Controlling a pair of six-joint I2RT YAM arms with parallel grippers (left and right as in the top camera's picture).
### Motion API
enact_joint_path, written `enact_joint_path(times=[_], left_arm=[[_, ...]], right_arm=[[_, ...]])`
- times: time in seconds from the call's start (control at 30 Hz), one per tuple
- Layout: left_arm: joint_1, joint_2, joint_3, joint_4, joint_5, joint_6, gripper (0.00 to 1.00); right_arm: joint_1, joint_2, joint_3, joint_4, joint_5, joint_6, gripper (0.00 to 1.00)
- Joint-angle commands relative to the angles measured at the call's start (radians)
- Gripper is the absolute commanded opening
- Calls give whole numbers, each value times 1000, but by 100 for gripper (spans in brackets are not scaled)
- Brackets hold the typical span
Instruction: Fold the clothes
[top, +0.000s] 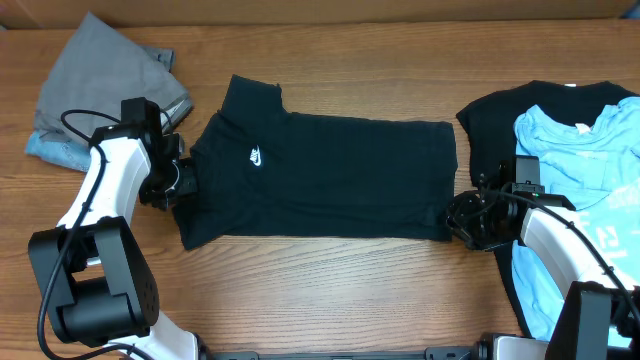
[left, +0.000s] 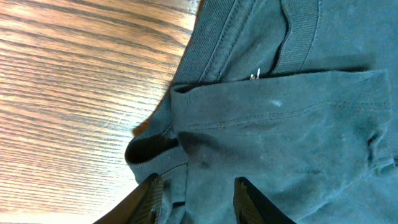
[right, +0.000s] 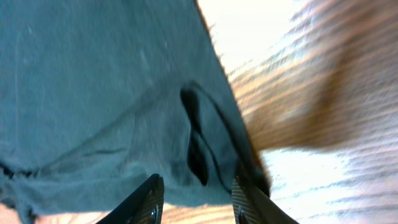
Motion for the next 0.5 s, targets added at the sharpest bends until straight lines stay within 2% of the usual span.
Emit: enact_joint_path(times=[0.0, 0.27, 0.47], left_arm=[[6, 2, 32, -10, 5, 19, 40], [6, 2, 32, -24, 5, 19, 40], [6, 2, 32, -27, 5, 19, 40]], right_arm=[[3, 13, 22, 24, 46, -3, 38], [4, 49, 22, 51, 23, -4, 35], [5, 60, 22, 72, -74, -53, 34]])
